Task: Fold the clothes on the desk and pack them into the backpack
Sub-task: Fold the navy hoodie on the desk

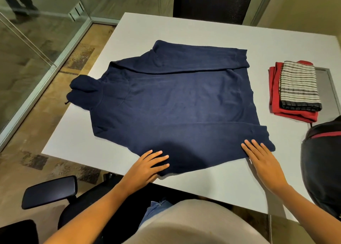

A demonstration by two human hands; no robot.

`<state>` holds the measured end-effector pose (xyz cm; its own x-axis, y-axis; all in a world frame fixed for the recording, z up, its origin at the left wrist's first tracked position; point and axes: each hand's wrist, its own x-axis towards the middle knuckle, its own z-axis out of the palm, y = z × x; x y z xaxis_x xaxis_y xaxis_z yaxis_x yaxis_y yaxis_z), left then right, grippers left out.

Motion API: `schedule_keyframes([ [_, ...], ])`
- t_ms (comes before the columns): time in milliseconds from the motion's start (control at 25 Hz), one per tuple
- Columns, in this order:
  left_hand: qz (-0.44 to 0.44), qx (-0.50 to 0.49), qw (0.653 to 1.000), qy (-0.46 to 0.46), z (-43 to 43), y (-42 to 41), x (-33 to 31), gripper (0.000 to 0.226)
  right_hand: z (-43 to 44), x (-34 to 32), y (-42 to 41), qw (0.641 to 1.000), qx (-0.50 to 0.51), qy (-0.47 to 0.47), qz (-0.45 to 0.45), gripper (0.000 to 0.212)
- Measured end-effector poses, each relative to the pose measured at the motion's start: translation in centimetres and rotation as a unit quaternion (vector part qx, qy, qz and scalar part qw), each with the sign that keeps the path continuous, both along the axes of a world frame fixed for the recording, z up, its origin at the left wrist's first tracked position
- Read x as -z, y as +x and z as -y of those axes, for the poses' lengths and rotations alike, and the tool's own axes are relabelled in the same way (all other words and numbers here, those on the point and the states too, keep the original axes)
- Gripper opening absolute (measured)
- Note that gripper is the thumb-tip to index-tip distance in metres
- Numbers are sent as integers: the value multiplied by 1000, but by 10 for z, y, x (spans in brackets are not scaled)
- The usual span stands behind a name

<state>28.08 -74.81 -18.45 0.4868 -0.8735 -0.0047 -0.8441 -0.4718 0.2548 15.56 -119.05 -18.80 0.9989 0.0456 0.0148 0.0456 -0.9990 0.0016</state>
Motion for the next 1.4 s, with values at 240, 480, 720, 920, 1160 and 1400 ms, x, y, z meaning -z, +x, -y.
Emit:
schedule_keyframes([
  [240, -111, -241, 948, -175, 12, -3, -21, 53, 0, -1, 5, 999, 11, 28, 45, 74],
  [480, -203, -407, 845, -282, 42, 30, -63, 26, 4, -39, 49, 991, 49, 73, 97, 40],
  [720, -207, -460, 814, -288, 76, 120, -81, 20, 42, -51, 122, 990, 26, 57, 123, 17],
  [920, -188, -486, 820, -235, 90, 188, -59, 19, 63, -50, 185, 991, -13, 43, 123, 33],
  [1160, -164, -275, 944, -84, 82, 203, -42, 45, 72, -23, 225, 994, 15, 78, 81, 40],
  [1400, -126, -245, 960, -43, 76, 215, -27, 11, 67, -23, 223, 991, 29, 95, 92, 37],
])
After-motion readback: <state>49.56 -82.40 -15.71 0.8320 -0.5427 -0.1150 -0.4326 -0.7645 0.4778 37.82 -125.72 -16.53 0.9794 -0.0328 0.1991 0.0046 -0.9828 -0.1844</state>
